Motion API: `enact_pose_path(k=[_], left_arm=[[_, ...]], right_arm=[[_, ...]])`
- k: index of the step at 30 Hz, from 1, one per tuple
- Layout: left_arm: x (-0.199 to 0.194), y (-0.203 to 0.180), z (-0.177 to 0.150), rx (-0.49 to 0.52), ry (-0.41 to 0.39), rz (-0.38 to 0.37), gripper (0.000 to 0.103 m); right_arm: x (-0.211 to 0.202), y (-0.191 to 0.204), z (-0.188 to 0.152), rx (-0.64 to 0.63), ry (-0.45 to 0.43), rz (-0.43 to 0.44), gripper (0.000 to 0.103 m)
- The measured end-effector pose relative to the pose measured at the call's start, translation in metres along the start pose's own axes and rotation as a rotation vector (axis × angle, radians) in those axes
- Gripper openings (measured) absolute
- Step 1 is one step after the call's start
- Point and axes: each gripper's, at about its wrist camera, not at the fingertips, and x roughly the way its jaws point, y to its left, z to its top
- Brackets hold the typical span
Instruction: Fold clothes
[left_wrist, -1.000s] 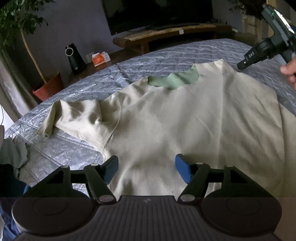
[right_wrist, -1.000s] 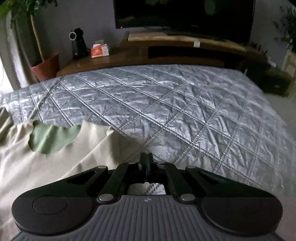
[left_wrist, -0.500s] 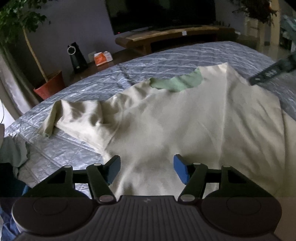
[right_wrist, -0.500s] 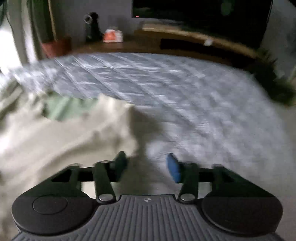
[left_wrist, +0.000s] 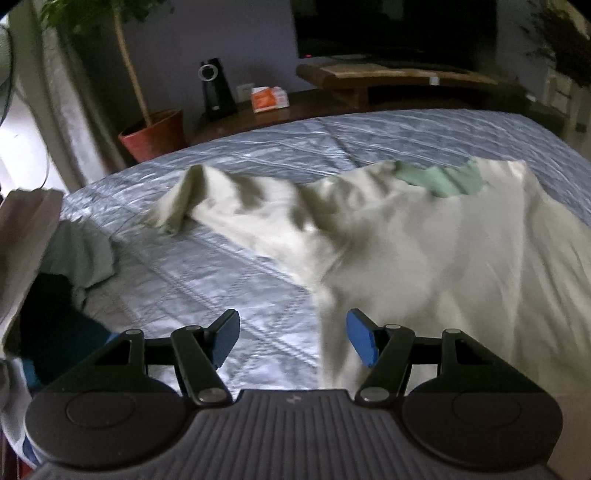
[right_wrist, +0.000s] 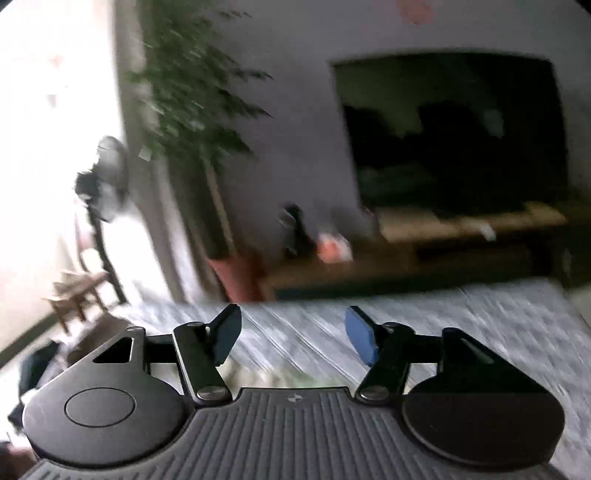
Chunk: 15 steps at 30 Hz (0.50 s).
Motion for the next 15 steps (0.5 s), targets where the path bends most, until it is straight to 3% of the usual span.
enact_pose_path(k=[2, 6, 9, 10, 13, 15], left_arm=[[-0.001, 0.007, 0.0, -0.021, -0.001, 0.014, 0.062], [-0.002, 0.023, 0.0, -0.067, 0.006, 0.034, 0.062], [-0.005, 0.032, -0.002, -0.083, 0.01, 0.043, 0.062], [-0.006, 0.035, -0.003, -0.087, 0.01, 0.042, 0.062], [-0.008, 0.042, -0.005, -0.088, 0.012, 0.02, 0.062], [-0.009, 0.045, -0.007, -0.07, 0.018, -0.011, 0.063]], right_arm=[[0.008, 0.026, 0.016, -0.04, -0.048, 0.054, 0.073], [0.077, 0.074, 0.032, -0.145, 0.033, 0.094, 0.076], [0.148, 0.101, 0.027, -0.094, 0.18, 0.149, 0.067], [0.17, 0.107, 0.022, -0.049, 0.225, 0.188, 0.057], [0.232, 0.13, 0.001, -0.027, 0.326, 0.225, 0.048], [0.26, 0.158, -0.016, -0.172, 0.341, 0.225, 0.048]])
